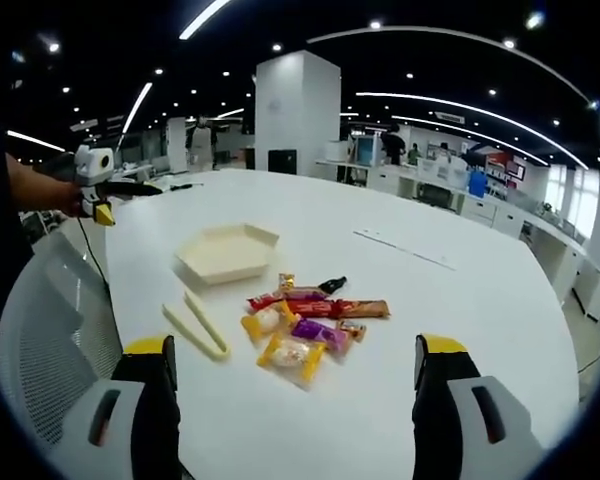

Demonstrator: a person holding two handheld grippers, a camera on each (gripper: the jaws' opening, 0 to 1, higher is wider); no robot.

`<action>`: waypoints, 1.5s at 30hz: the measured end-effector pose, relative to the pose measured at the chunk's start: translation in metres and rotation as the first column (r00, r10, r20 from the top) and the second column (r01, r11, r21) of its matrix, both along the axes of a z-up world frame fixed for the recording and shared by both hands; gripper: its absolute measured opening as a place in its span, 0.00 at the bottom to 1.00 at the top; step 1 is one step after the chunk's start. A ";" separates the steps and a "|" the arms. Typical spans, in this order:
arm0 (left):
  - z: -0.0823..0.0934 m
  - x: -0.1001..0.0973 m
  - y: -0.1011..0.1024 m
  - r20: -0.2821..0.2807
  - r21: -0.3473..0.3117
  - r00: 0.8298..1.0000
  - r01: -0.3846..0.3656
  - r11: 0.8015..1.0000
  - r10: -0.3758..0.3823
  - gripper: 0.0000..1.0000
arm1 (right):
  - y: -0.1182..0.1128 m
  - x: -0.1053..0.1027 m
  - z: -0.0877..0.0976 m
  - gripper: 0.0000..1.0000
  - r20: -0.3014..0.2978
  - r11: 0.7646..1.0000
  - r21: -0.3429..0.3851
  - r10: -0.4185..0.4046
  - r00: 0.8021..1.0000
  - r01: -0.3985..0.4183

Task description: Place the target food into the container with the food tongs after gripping and lifting it, then release it inside without dropping or visibly crushing the food.

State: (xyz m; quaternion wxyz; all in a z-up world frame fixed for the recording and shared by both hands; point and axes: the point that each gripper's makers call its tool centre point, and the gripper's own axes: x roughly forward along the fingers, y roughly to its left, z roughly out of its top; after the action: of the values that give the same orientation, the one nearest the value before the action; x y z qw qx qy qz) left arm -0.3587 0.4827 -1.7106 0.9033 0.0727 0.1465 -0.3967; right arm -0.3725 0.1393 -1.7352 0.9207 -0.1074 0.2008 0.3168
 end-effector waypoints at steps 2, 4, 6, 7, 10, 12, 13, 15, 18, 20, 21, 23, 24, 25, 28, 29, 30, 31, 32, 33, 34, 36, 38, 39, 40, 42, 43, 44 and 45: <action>0.000 -0.001 -0.001 0.000 0.002 1.000 0.003 1.000 -0.003 1.00 | 0.000 0.000 0.000 0.98 -0.001 1.000 0.001 0.000 1.000 0.000; 0.000 -0.002 -0.002 0.000 0.002 1.000 0.004 1.000 -0.004 1.00 | 0.001 0.000 0.001 0.98 0.002 1.000 0.002 -0.001 1.000 0.001; 0.001 -0.001 -0.002 0.000 0.000 1.000 0.005 1.000 -0.005 1.00 | 0.001 -0.001 0.001 0.98 0.001 1.000 0.003 0.001 1.000 -0.001; 0.002 -0.001 -0.003 -0.002 -0.001 1.000 0.008 1.000 -0.008 1.00 | 0.001 -0.001 0.001 0.98 0.000 1.000 0.003 0.002 1.000 -0.002; 0.004 0.001 -0.006 -0.005 0.012 0.999 0.032 0.999 -0.032 1.00 | 0.002 -0.002 0.001 0.99 0.000 1.000 0.004 0.005 1.000 -0.005; 0.007 0.003 -0.009 -0.012 0.027 0.998 0.063 0.998 -0.063 1.00 | 0.002 -0.003 0.000 0.99 -0.003 1.000 0.006 0.006 1.000 -0.006; 0.008 0.003 -0.010 -0.016 0.031 0.997 0.079 0.996 -0.078 1.00 | 0.002 -0.003 0.000 0.99 -0.003 1.000 0.007 0.006 1.000 -0.006; 0.016 0.003 -0.017 -0.015 0.048 0.993 0.119 0.992 -0.118 1.00 | 0.003 -0.003 0.000 0.99 -0.005 1.000 0.011 0.006 1.000 -0.006; 0.024 0.003 -0.026 0.007 0.087 0.983 0.182 0.980 -0.183 1.00 | 0.004 -0.004 0.000 0.99 -0.004 1.000 0.015 0.008 1.000 -0.008; 0.029 0.001 -0.034 0.007 0.131 0.969 0.245 0.961 -0.248 1.00 | 0.005 -0.005 0.000 0.99 -0.005 1.000 0.020 0.009 1.000 -0.009; 0.030 0.000 -0.037 0.002 0.137 0.964 0.263 0.955 -0.266 1.00 | 0.006 -0.006 0.000 0.99 -0.004 1.000 0.021 0.009 1.000 -0.009; 0.033 -0.002 -0.044 -0.019 0.138 0.953 0.302 0.943 -0.303 1.00 | 0.006 -0.007 -0.001 0.99 -0.006 1.000 0.023 0.009 1.000 -0.009; 0.035 -0.002 -0.047 -0.019 0.146 0.949 0.315 0.938 -0.316 1.00 | 0.006 -0.007 -0.001 0.99 -0.006 1.000 0.026 0.008 1.000 -0.008; 0.038 -0.004 -0.052 -0.024 0.157 0.942 0.334 0.929 -0.335 1.00 | 0.006 -0.008 -0.001 0.99 -0.007 1.000 0.028 0.008 1.000 -0.007; 0.040 -0.004 -0.059 -0.036 0.172 0.928 0.371 0.913 -0.370 1.00 | 0.006 -0.009 -0.003 0.99 -0.012 1.000 0.031 0.006 1.000 -0.005; 0.041 -0.004 -0.062 -0.039 0.175 0.924 0.382 0.908 -0.381 0.99 | 0.006 -0.009 -0.003 0.99 -0.012 0.999 0.034 0.005 1.000 -0.005; 0.040 -0.005 -0.066 -0.047 0.185 0.915 0.401 0.897 -0.400 0.99 | 0.006 -0.009 -0.003 0.99 -0.012 0.999 0.034 0.005 1.000 -0.004; 0.041 -0.005 -0.068 -0.046 0.194 0.910 0.413 0.890 -0.413 0.99 | 0.005 -0.010 -0.003 0.99 -0.013 0.999 0.034 0.004 1.000 -0.003; 0.040 -0.006 -0.073 -0.048 0.205 0.901 0.431 0.878 -0.431 0.99 | 0.005 -0.010 -0.003 0.99 -0.012 0.999 0.035 0.003 1.000 -0.002; 0.039 -0.007 -0.075 -0.053 0.214 0.894 0.445 0.870 -0.444 0.99 | 0.004 -0.010 -0.003 0.99 -0.012 0.999 0.037 0.001 1.000 -0.001; 0.037 -0.008 -0.080 -0.060 0.224 0.885 0.463 0.858 -0.462 0.99 | 0.004 -0.010 -0.003 0.99 -0.012 0.999 0.038 0.000 1.000 0.001; 0.035 -0.009 -0.085 -0.068 0.242 0.871 0.487 0.839 -0.486 0.98 | 0.004 -0.011 -0.002 0.99 -0.011 0.999 0.041 -0.003 1.000 0.003; 0.032 -0.011 -0.092 -0.081 0.254 0.857 0.511 0.821 -0.509 0.97 | 0.003 -0.011 -0.002 0.99 -0.012 0.999 0.042 -0.005 1.000 0.006; 0.031 -0.011 -0.094 -0.083 0.259 0.853 0.517 0.816 -0.515 0.97 | 0.003 -0.011 -0.002 0.99 -0.011 0.999 0.043 -0.007 1.000 0.008; 0.031 -0.010 -0.096 -0.085 0.262 0.851 0.521 0.812 -0.519 0.96 | 0.002 -0.012 -0.002 0.99 -0.011 0.999 0.047 -0.011 1.000 0.011; 0.029 -0.010 -0.101 -0.095 0.264 0.844 0.533 0.804 -0.528 0.95 | 0.001 -0.012 -0.002 0.99 -0.010 0.999 0.048 -0.014 1.000 0.015; 0.027 -0.009 -0.103 -0.101 0.266 0.840 0.539 0.799 -0.533 0.95 | 0.000 -0.012 -0.002 0.99 -0.009 0.999 0.049 -0.016 1.000 0.016; 0.025 -0.009 -0.104 -0.105 0.267 0.838 0.543 0.796 -0.536 0.95 | 0.000 -0.012 -0.002 0.99 -0.009 0.999 0.051 -0.018 1.000 0.019; 0.024 -0.009 -0.106 -0.110 0.268 0.835 0.547 0.793 -0.539 0.95 | -0.001 -0.012 -0.002 0.99 -0.009 0.998 0.053 -0.022 1.000 0.022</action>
State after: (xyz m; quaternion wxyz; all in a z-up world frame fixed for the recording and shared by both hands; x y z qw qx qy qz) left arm -0.3681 0.3771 -1.6870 0.7287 0.2371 0.1885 -0.6142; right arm -0.3847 0.1385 -1.7375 0.9258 -0.0795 0.1975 0.3123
